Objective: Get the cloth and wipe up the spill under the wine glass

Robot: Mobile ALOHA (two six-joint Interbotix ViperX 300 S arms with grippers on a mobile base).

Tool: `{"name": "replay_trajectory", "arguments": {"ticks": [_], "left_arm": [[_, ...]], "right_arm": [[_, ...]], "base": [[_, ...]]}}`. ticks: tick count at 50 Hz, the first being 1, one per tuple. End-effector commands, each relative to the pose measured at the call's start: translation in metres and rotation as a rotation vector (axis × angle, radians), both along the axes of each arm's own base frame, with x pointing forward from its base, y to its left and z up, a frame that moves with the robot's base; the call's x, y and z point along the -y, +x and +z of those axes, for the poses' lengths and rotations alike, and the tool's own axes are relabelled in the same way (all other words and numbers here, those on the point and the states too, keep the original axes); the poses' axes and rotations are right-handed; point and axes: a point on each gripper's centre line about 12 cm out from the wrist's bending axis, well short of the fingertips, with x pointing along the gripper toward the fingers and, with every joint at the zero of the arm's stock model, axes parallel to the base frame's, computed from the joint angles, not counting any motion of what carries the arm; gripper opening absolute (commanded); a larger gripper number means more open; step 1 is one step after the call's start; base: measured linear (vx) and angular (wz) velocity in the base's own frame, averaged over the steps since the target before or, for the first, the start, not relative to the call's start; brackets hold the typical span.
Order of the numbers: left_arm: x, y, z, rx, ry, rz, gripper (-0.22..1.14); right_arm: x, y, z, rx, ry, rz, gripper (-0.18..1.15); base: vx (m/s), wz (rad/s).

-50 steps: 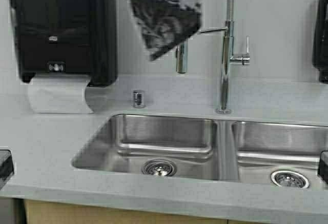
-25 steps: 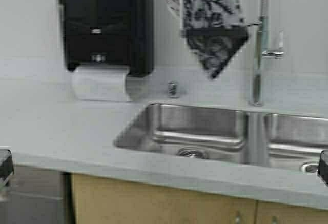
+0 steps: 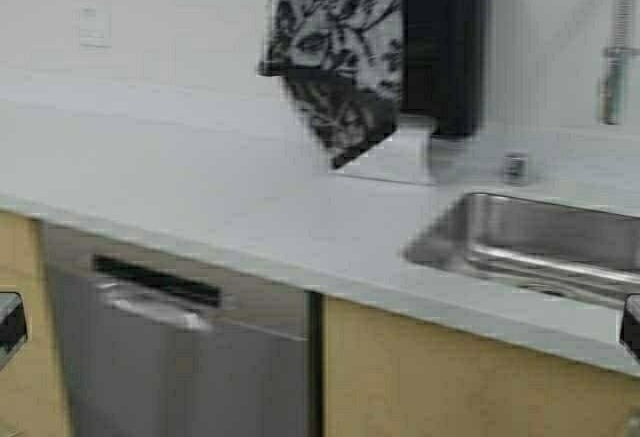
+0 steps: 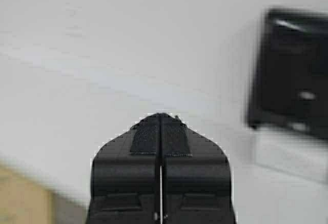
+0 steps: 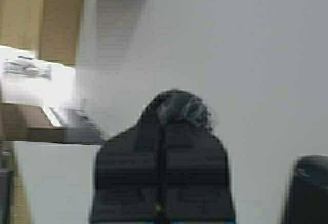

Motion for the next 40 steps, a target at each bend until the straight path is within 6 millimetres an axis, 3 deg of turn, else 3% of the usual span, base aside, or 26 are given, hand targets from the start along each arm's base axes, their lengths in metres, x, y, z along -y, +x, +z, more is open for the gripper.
{"name": "replay_trajectory", "arguments": {"ticks": [1,24,40], "left_arm": [[0.0,0.001,0.009,0.023,0.0,0.002,0.02],[-0.001,-0.001,0.01,0.032,-0.025,0.0,0.02],[-0.001,-0.006,0.011,0.055,-0.028,-0.001,0.02]], "right_arm": [[0.003,-0.003,0.013,0.031,0.025,-0.001,0.05],[-0.001,0.002,-0.01,-0.018,-0.016,-0.005,0.05],[-0.002,0.004,-0.013,-0.026,-0.019,-0.004,0.05]], "base": [[-0.16,0.56],[-0.14,0.51],[-0.14,0.47]]}}
